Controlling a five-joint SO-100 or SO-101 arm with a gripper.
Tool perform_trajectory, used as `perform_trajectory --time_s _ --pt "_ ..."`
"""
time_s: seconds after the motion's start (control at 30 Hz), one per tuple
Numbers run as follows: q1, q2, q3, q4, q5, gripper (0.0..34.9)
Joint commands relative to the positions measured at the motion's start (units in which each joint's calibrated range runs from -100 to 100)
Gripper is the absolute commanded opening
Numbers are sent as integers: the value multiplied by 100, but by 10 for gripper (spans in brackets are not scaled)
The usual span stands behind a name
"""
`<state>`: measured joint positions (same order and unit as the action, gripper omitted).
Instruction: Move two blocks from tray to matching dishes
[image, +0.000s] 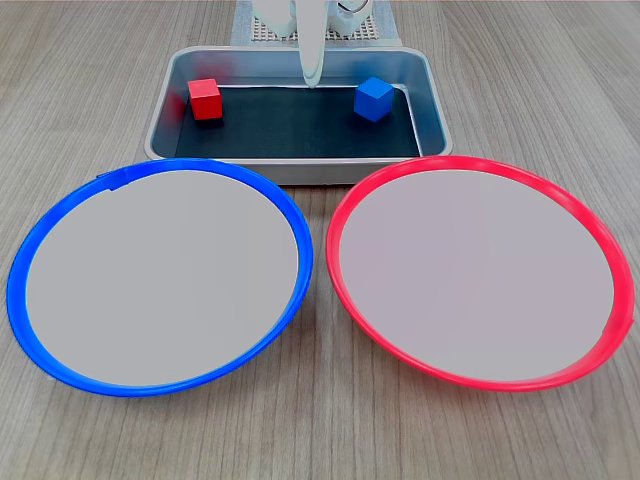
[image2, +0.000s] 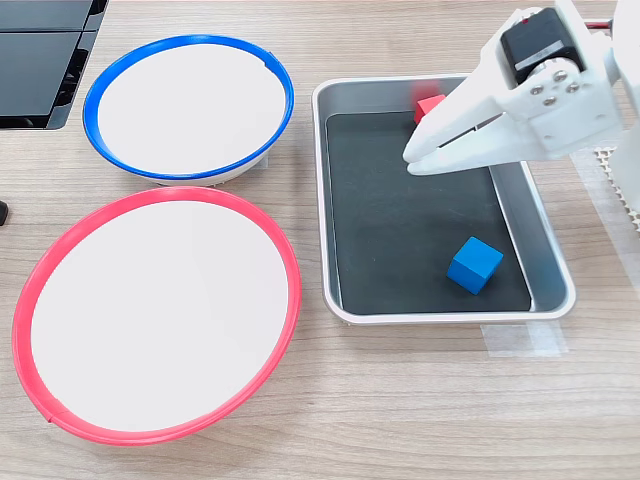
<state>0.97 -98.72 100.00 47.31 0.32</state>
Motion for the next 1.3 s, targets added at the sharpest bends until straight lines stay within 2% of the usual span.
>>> perform_trajectory --time_s 0.0,0.03,0.17,0.23,0.33,0.43,0.53,0.6,0.63,0.7,0.83,1.03,1.13,1.27 --pt "39 -34 0 19 -15 3" --pt "39 -34 0 19 -15 13" --pt "-93 179 -55 -162 59 2" --pt "209 606 -537 -154 327 2" --pt "1009 1518 -1711 630 1084 2" --pt "2147 2550 -2749 1258 2061 1" --pt "3107 3505 -3386 1555 2891 1" --pt "3390 3898 -3468 1505 3272 3" --pt "3484 4077 -3450 1414 3429 31" --pt "3540 4409 -3368 1134 3658 86" --pt "3427 5041 -3132 358 3834 164" --pt "3258 5399 -2986 36 3878 196" --pt "3230 5441 -2877 19 3897 197" --pt "3136 5441 -2913 251 3819 181"
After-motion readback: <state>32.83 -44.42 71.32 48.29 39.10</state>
